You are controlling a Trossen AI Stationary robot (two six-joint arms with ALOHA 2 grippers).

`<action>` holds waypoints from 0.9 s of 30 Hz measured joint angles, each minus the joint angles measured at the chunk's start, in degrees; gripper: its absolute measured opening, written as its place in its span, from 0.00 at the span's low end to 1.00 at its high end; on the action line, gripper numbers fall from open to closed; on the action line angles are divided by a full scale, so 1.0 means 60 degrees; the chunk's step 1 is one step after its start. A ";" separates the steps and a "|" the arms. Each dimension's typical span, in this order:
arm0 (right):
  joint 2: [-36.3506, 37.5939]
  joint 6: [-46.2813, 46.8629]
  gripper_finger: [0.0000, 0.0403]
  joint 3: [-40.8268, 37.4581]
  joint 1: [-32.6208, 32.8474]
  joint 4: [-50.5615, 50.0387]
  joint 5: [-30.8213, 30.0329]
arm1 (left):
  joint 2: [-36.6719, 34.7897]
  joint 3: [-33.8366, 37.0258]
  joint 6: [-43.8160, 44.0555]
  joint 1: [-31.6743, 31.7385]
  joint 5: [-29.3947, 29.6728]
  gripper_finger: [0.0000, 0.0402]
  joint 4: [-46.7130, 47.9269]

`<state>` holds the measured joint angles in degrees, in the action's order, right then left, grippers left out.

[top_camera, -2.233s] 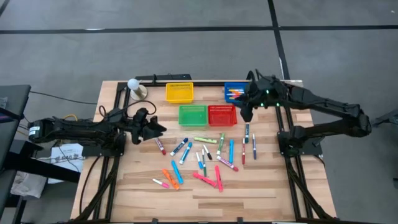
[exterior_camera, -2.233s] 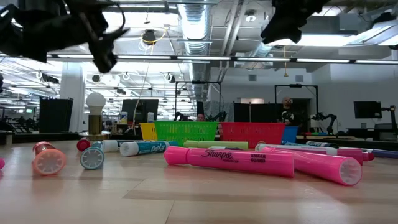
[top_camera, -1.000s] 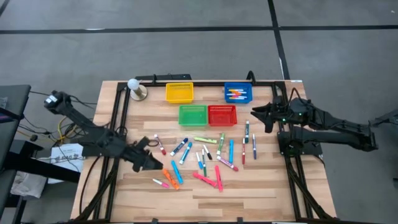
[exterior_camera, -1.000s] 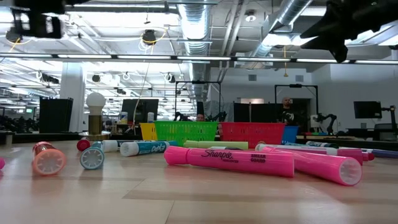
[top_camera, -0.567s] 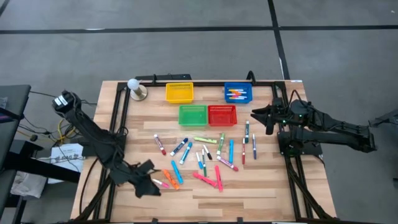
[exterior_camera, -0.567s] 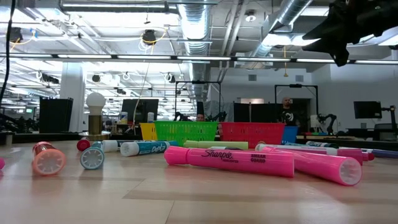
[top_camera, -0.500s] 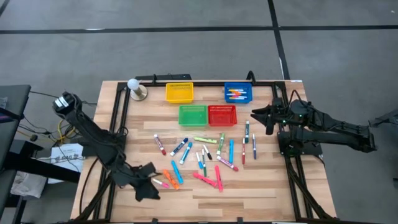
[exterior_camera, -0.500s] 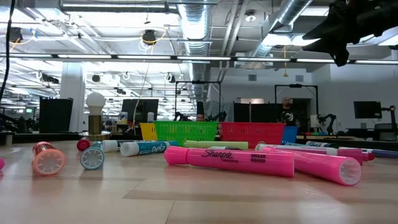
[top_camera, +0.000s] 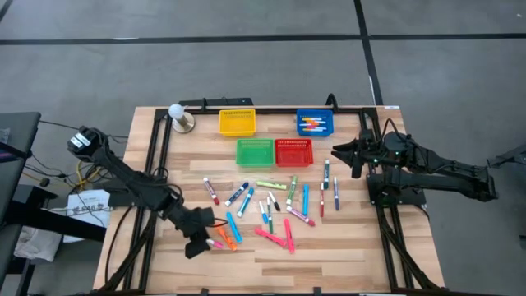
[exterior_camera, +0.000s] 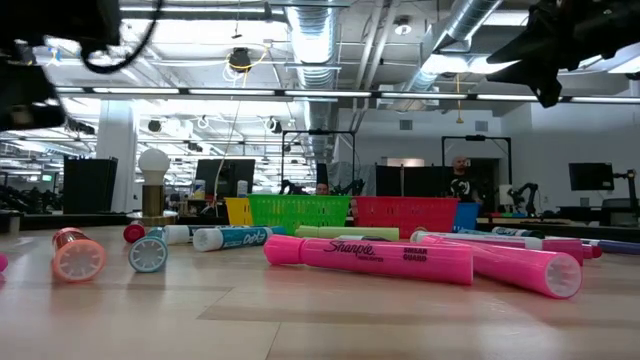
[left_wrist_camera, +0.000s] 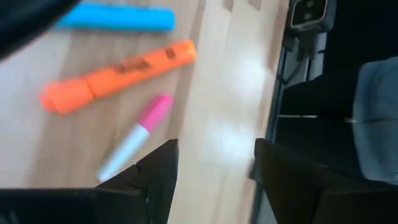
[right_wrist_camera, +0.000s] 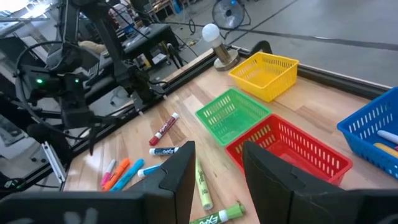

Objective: Pick & Place Markers
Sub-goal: Put the pink highlighter into the blue bin

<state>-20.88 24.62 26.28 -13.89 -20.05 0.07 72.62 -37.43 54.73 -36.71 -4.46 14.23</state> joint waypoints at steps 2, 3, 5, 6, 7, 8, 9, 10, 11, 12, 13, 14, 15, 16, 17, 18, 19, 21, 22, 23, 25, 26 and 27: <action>0.0000 0.0062 0.30 0.0000 0.0000 0.0000 -0.0003 | 0.0000 0.0000 -0.0689 0.0158 0.0056 0.52 -0.0027; 0.0000 0.0069 0.30 0.0000 0.0000 0.0000 -0.0003 | 0.0000 0.0000 -0.1053 0.0232 0.0171 0.52 -0.0027; 0.0000 0.0069 0.30 0.0000 0.0000 0.0000 -0.0003 | 0.0000 0.0000 -0.1329 0.0347 0.0494 0.52 -0.0090; 0.0000 0.0069 0.30 0.0000 0.0000 0.0000 -0.0006 | 0.0000 0.0000 -0.1308 0.0405 0.0590 0.52 -0.0135; 0.0000 0.0069 0.30 0.0000 0.0000 0.0000 -0.0005 | 0.0000 0.0000 -0.1258 0.0457 0.0612 0.52 -0.0176; 0.0000 0.0069 0.30 0.0000 0.0000 0.0000 -0.0003 | 0.0000 0.0000 -0.1237 0.0486 0.0611 0.52 -0.0218; 0.0000 0.0069 0.30 0.0000 0.0000 -0.0001 -0.0004 | 0.0000 0.0000 -0.1212 0.0503 0.0597 0.52 -0.0286; 0.0000 0.0069 0.30 0.0000 0.0000 -0.0004 -0.0003 | 0.0000 0.0000 -0.1092 0.0511 0.0596 0.52 -0.0385; 0.0000 0.0069 0.30 0.0000 0.0000 -0.0004 -0.0003 | 0.0000 0.0000 -0.0982 0.0511 0.0625 0.52 -0.0457; 0.0000 0.0069 0.30 0.0000 0.0000 -0.0004 -0.0007 | -0.0004 0.0000 -0.0807 0.0511 0.0759 0.52 -0.0479; 0.0000 0.0069 0.30 0.0000 0.0000 -0.0002 -0.0003 | -0.0004 0.0000 -0.0660 0.0535 0.0782 0.52 -0.0463; 0.0000 0.0069 0.30 0.0000 0.0000 -0.0004 -0.0007 | -0.0004 0.0000 -0.0596 0.0578 0.0784 0.52 -0.0453; 0.0000 0.0069 0.30 0.0000 0.0000 -0.0004 -0.0010 | -0.0004 0.0004 -0.0635 0.0587 0.0798 0.52 -0.0455; 0.0000 0.0069 0.30 0.0000 0.0000 -0.0004 -0.0010 | -0.0004 0.0000 -0.0813 0.0578 0.0824 0.52 -0.0456; 0.0000 0.0069 0.30 0.0000 0.0000 -0.0004 -0.0010 | -0.0004 0.0002 -0.1026 0.0555 0.0830 0.52 -0.0453; 0.0000 0.0068 0.30 0.0000 0.0000 -0.0004 -0.0010 | -0.0004 0.0004 -0.1260 0.0536 0.0816 0.52 -0.0453; 0.0000 0.0065 0.30 0.0000 0.0000 -0.0004 -0.0010 | -0.0004 0.0004 -0.1517 0.0488 0.0812 0.52 -0.0453; 0.0000 0.0065 0.30 0.0000 0.0000 -0.0004 -0.0012 | -0.0004 0.0004 -0.1945 0.0421 0.0813 0.52 -0.0448; 0.0000 0.0065 0.30 0.0000 0.0000 -0.0004 -0.0014 | -0.0004 0.0004 -0.2093 0.0387 0.0817 0.52 -0.0421; 0.0000 0.0065 0.30 0.0000 0.0000 -0.0004 -0.0014 | -0.0004 0.0004 -0.2202 0.0354 0.0817 0.52 -0.0355; 0.0000 0.0065 0.30 0.0000 0.0000 -0.0004 -0.0014 | -0.0001 0.0004 -0.2440 0.0258 0.0818 0.52 -0.0154; 0.0000 0.0065 0.30 0.0000 0.0000 -0.0004 -0.0014 | 0.0021 0.0004 -0.2579 0.0225 0.0847 0.52 -0.0037; 0.0000 0.0065 0.30 0.0000 0.0000 -0.0004 -0.0014 | 0.0051 0.0004 -0.2673 0.0207 0.0907 0.52 0.0103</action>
<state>-20.88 25.02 26.28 -13.89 -20.08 -0.01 72.93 -37.41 38.69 -35.47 0.98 14.85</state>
